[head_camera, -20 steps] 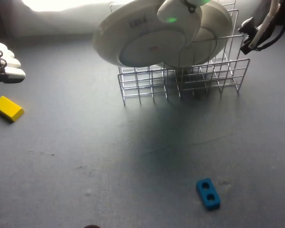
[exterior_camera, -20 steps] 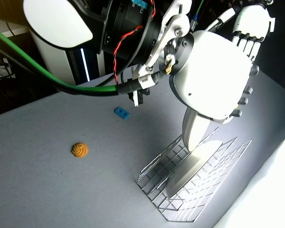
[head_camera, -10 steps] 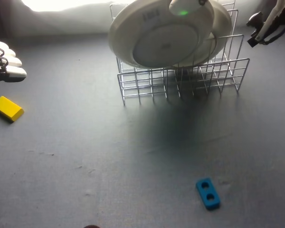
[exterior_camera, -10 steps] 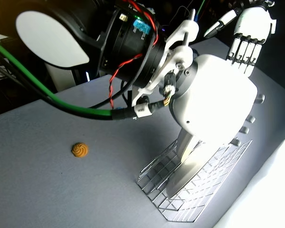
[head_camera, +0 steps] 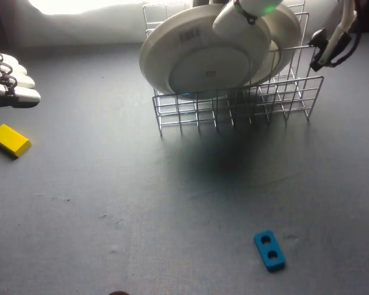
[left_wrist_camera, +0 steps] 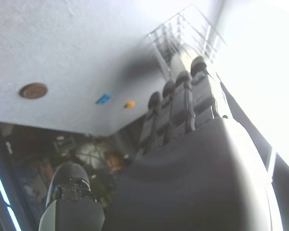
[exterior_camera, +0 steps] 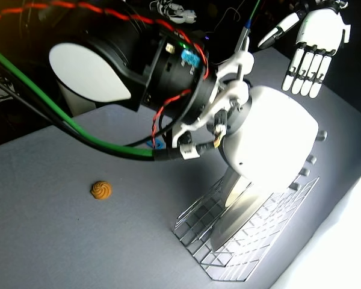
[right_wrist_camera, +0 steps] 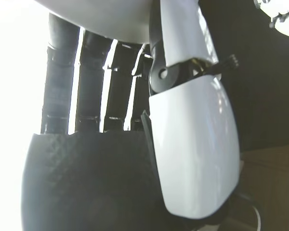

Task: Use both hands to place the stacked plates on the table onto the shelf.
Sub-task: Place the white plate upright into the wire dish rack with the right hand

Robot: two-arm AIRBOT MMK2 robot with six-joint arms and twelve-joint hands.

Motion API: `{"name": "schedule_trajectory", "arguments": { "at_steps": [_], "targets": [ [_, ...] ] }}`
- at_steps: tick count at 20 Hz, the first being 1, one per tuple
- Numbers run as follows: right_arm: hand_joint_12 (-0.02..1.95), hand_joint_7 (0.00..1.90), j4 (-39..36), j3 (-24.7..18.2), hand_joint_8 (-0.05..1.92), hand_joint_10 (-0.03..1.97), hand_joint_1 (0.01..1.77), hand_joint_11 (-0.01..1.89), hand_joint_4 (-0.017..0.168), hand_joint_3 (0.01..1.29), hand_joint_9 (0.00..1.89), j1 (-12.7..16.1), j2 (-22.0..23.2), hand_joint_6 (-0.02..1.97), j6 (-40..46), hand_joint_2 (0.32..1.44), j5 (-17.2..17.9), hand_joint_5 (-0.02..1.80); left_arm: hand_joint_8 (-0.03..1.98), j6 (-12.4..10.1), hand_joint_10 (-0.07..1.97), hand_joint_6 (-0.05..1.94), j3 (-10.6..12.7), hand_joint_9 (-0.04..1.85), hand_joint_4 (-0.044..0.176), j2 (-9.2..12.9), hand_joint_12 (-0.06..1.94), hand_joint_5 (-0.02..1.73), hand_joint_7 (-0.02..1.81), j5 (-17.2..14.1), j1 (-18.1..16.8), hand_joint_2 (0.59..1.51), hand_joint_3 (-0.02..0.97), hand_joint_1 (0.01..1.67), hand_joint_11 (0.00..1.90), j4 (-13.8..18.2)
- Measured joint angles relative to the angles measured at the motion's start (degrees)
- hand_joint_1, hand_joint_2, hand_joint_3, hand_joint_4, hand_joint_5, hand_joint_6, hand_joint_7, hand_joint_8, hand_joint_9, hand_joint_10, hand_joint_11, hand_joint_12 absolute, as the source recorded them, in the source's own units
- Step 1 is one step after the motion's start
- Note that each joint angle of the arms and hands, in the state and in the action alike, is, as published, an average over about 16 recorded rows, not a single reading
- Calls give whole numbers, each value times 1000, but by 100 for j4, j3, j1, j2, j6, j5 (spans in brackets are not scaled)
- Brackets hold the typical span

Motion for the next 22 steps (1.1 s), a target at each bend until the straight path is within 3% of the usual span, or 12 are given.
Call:
{"name": "schedule_trajectory", "arguments": {
  "at_steps": [18,22],
  "targets": [
    [1347,1160,4,308,519,1052,1371,851,-9,15,1027,-428,-222,643,-197,966,353,969,-1,-60,-66,17,20,20,2,-28,6,21,11,-37,-120,1021,6,13,24,119],
    [1344,1163,-2,314,528,941,1362,850,-10,15,1059,-499,-245,644,-213,966,416,971,-1,-60,-66,17,20,19,2,-28,6,21,11,-38,-130,1022,6,13,24,126]
  ]
}}
